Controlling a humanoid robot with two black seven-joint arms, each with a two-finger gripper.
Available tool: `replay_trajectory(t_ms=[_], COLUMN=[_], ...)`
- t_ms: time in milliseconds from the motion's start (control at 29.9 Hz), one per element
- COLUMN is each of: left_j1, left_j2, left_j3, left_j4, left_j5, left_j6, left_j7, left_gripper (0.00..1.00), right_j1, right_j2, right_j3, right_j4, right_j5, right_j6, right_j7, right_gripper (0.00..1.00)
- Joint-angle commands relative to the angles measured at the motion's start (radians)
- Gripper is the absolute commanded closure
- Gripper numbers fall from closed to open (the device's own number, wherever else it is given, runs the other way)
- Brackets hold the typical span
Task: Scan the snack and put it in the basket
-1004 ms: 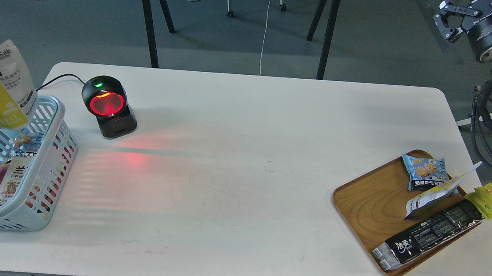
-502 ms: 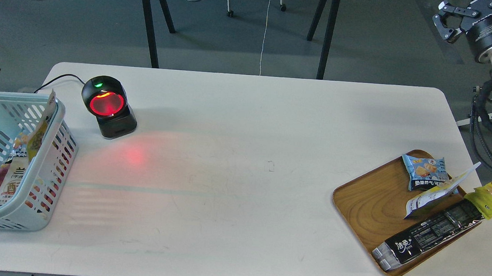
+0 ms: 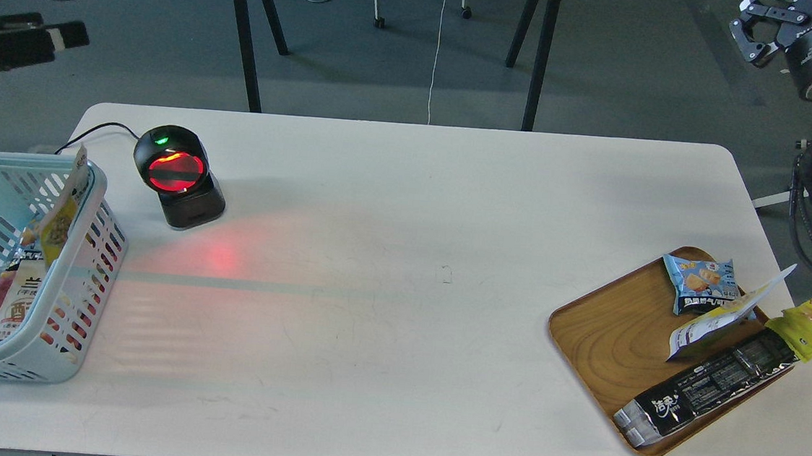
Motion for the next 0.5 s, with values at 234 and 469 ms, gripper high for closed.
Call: replay_trajectory(t_ms=[234,469], left_j1=[-0.009,-0.01], left_j2=[-0.442,-0.624], left_j3=[-0.223,-0.368], left_j4=[0.355,0.61], left_j5=[-0.5,-0.747], left_j6=[-0.095,-0.196], left_j7=[0.006,0.08], left_gripper=[0.0,0.0], right_j1=[0.001,-0.002], right_j2=[-0.032,-0.028], right_j3=[0.021,0.092], right_j4=[-0.003,-0.014], right_j5=[0.003,0.018], right_j6=[0.001,0.001], right_j7=[-0.001,-0.073], right_gripper=[0.01,0.01])
